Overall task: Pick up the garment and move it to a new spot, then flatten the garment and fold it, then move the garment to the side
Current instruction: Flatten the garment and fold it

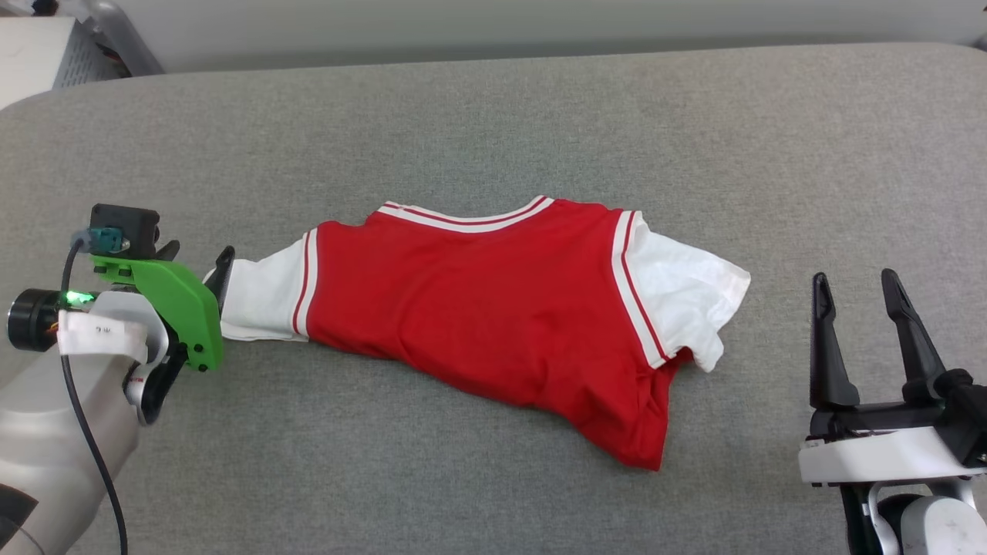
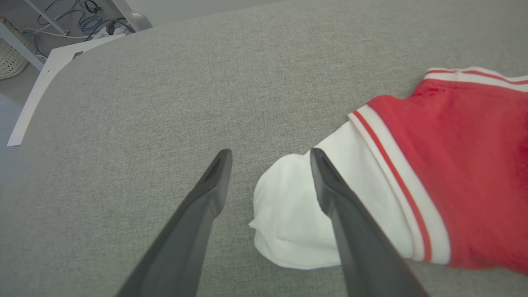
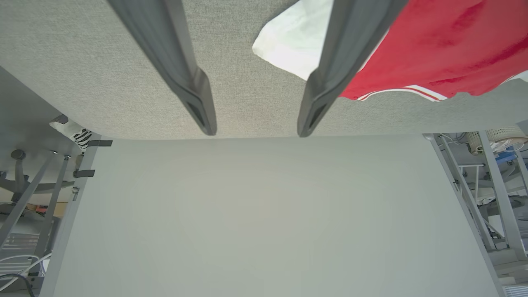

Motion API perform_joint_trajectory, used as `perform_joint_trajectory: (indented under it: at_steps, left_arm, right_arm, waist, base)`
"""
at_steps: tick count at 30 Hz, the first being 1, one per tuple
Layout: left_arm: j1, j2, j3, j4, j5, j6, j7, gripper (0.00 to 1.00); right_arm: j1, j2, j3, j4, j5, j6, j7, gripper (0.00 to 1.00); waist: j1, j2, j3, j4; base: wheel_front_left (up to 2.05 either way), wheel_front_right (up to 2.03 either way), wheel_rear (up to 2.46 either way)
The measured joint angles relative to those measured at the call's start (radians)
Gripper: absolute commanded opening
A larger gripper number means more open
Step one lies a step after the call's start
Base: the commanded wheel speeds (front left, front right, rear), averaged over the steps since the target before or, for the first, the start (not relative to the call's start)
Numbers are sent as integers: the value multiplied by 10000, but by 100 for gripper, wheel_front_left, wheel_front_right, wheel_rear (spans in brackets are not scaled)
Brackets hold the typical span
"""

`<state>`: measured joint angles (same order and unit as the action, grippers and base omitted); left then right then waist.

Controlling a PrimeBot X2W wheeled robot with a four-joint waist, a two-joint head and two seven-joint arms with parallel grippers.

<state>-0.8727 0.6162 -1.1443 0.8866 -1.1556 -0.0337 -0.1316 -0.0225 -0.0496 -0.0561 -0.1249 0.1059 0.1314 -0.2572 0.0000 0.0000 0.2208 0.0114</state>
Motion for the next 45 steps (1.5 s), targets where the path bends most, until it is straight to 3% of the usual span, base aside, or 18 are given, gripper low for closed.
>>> perform_joint_trajectory:
  at_steps: [3, 7, 13, 18, 22, 28, 37, 41, 45]
  left_arm:
    - [251, -104, 165, -4, 221, 456, -984, 100]
    - [711, -136, 1189, -853, 771, 1319, -1235, 100]
    - [2524, -23, 4418, -4464, 3841, 3133, -1244, 100]
    - [4726, -621, 6234, -6498, 5894, 3737, -1244, 100]
    - [5834, -1279, 7325, -7543, 7135, 3739, -1244, 100]
    - [6829, -2320, 7969, -8305, 8602, 3423, -1244, 100]
    - [7134, -3432, 8845, -8410, 9595, 2644, -1244, 100]
    - [7132, -3806, 9246, -8435, 9892, 2378, -1244, 100]
    - [7124, -4140, 9526, -8485, 10130, 2102, -1244, 100]
  right_arm:
    - [63, 0, -261, -50, -61, 0, 0, 100]
    - [152, -2, -591, -194, -174, 0, 0, 100]
    - [42, -33, -1116, -633, -420, 0, 0, 100]
    - [-471, -884, -1114, -803, -428, 0, -15, 100]
    - [-1154, -1649, -978, -539, -63, 0, -25, 100]
    - [-2150, -3622, 182, 1053, 746, 2, 362, 100]
    - [-3396, -6819, 3432, 1856, 4167, 2, 5461, 100]
    - [-3664, -7670, 4422, 1885, 5407, 2, 7250, 100]
    - [-4140, -7973, 5012, 1983, 6025, 2, 8282, 100]
  waist:
    - [0, 0, -260, 80]
    - [-1, 0, -564, 254]
    - [-1, 0, -806, 718]
    - [-1, 0, -884, 1105]
    - [-1, 0, -879, 1361]
    - [-1, 0, -784, 1671]
    - [0, 0, -311, 1992]
    - [-1, 0, -22, 2148]
    - [0, 0, 306, 2289]
  base:
    - [0, 0, 0]
    - [0, 0, 0]
    - [0, 0, 0]
    - [0, 0, 0]
    - [0, 0, 0]
    - [0, 0, 0]
    - [0, 0, 0]
    - [0, 0, 0]
    - [0, 0, 0]
